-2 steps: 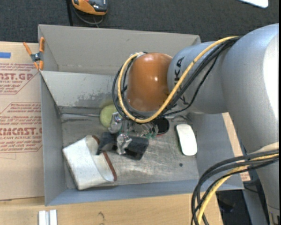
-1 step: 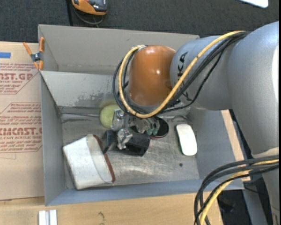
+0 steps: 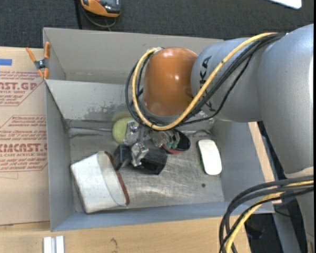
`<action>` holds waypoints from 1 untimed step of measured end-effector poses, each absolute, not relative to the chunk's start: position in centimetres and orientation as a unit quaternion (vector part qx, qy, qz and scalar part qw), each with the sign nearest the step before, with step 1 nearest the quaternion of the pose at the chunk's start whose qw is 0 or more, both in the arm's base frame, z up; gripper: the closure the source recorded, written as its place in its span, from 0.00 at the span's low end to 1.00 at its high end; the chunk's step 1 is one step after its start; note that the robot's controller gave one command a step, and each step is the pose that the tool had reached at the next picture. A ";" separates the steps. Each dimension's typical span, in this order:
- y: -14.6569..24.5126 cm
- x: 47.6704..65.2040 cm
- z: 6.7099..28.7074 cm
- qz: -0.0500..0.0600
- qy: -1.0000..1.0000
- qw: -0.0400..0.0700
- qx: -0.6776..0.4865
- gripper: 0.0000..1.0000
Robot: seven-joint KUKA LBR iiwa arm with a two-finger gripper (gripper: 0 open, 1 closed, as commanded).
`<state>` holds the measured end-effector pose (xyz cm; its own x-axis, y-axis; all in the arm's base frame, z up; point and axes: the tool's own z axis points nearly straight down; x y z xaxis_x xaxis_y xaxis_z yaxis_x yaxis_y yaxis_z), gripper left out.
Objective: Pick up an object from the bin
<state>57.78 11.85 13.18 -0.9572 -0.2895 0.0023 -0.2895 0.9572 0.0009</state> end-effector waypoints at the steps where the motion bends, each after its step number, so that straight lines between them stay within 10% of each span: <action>1: 12.1 56.5 15.1 -0.001 -0.991 0.002 0.135 1.00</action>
Offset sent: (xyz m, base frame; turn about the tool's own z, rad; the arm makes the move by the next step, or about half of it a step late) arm 0.0072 0.0049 0.0242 -0.0053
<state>56.53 12.06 15.14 -0.9635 -0.2678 0.0037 -0.2678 0.9635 0.0018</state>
